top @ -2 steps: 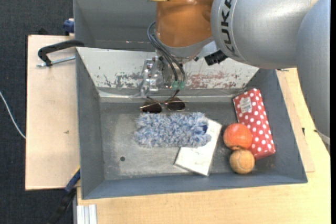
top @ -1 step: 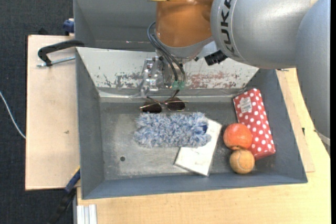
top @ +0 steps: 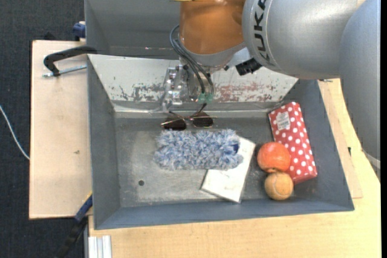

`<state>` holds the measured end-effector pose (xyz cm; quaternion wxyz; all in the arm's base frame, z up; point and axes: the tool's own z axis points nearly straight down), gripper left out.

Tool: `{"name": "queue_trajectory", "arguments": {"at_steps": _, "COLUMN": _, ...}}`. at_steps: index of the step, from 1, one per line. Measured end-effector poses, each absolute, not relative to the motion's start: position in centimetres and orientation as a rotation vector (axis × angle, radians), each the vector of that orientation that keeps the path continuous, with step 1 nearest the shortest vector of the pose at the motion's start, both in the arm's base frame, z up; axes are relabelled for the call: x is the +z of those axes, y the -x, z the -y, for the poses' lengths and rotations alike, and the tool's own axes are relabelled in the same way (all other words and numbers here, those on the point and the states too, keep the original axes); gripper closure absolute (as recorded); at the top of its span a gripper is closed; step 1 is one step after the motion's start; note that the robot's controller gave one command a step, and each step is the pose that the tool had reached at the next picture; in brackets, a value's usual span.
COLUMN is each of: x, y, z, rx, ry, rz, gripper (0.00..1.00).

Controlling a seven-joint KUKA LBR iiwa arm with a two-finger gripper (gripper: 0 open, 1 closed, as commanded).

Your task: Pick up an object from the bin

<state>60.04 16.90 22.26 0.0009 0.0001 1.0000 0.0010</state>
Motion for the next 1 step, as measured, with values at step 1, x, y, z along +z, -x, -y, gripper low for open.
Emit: {"name": "queue_trajectory", "arguments": {"at_steps": 1, "x": 22.26, "y": -60.04, "z": -16.9, "rx": 0.003, "ry": 0.0, "rz": -3.14, "gripper": 1.0}}
